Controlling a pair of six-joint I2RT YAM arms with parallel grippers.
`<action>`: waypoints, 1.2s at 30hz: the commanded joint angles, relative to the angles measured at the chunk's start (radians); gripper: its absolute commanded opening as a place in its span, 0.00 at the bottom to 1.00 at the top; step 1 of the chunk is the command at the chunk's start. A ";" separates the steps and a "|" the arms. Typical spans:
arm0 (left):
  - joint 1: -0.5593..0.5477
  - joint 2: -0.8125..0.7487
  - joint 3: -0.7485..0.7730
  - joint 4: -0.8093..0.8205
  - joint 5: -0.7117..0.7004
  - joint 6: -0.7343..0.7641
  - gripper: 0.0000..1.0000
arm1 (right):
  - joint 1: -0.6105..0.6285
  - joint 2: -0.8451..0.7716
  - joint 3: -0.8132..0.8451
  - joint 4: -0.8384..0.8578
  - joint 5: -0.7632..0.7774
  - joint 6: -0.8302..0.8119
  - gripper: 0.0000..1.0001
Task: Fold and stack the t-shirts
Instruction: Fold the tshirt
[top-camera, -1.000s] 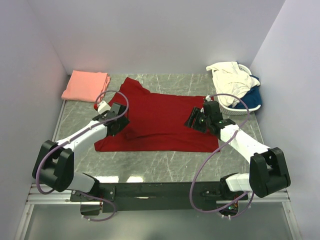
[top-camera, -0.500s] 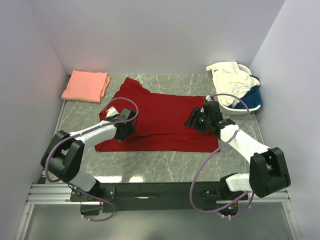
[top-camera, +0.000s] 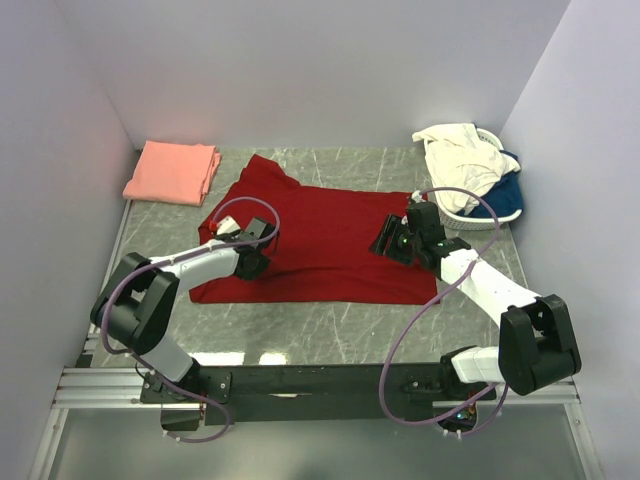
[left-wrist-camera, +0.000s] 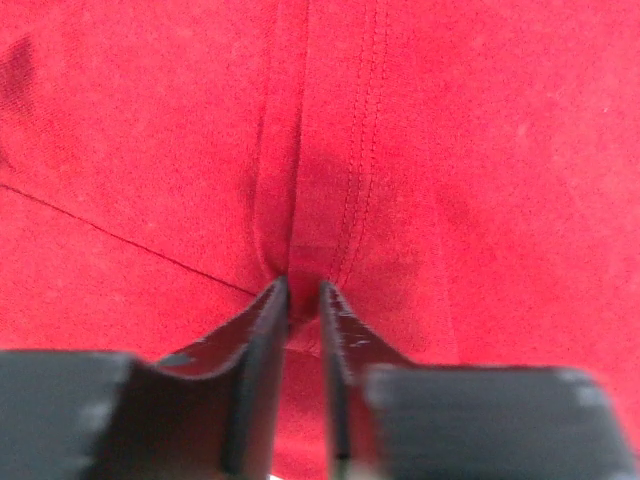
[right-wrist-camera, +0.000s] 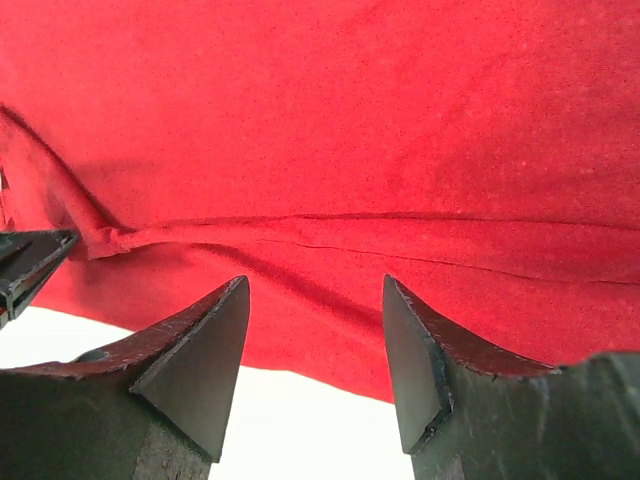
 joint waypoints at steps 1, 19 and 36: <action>-0.002 -0.004 0.050 0.029 -0.011 0.016 0.20 | 0.005 -0.008 0.014 0.011 0.029 -0.002 0.62; 0.091 0.079 0.199 0.089 0.023 0.158 0.01 | -0.013 0.029 0.039 -0.001 0.110 0.001 0.62; 0.143 0.192 0.306 0.147 0.126 0.229 0.04 | -0.188 0.112 0.050 -0.035 0.208 0.035 0.62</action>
